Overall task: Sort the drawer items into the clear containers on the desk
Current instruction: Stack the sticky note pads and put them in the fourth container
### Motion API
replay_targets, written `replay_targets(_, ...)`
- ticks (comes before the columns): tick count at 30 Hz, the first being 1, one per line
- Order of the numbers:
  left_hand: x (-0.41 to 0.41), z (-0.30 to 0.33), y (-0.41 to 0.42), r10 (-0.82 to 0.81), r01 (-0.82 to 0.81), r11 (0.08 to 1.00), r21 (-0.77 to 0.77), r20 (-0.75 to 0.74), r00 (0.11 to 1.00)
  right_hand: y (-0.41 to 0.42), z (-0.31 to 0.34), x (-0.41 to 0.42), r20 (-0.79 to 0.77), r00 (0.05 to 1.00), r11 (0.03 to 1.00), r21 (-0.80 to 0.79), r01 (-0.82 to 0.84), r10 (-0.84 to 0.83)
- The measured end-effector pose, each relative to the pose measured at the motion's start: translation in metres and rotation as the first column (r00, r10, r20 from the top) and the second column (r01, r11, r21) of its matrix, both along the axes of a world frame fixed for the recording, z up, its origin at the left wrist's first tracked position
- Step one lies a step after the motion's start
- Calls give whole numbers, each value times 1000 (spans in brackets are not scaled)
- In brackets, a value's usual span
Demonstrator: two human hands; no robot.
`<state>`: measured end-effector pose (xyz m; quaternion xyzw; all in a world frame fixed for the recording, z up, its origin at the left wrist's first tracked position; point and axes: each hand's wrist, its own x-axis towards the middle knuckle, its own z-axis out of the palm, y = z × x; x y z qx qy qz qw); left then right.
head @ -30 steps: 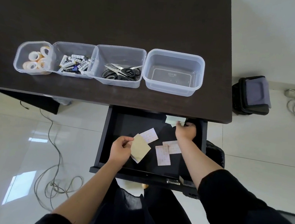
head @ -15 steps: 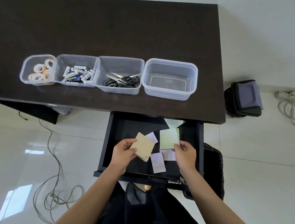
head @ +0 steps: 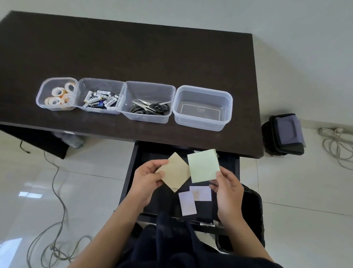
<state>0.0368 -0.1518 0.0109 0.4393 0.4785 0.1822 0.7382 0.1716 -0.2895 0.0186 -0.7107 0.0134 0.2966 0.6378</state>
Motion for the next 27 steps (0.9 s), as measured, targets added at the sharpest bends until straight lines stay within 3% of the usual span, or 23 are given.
replay_targets(5,-1,10,16,-18,17,997,76,21,1000,6,3,4,15,1000,1000,3,-25,25)
replay_targets(8,4,19,22,-126,119,987,112,57,990,8,4,1,4,996,996,12,-87,87)
replay_targets(11,17,26,19,-224,222,957,185,-9,974,13,7,-5,-68,988,989,63,-132,136)
replay_targets(19,28,22,13,-245,344,825,449,-264,933,18,6,-4,-194,959,970,172,-172,205)
replay_targets(27,30,23,7,-177,301,795,527,-272,946,21,9,-5,-213,942,956,198,-218,259)
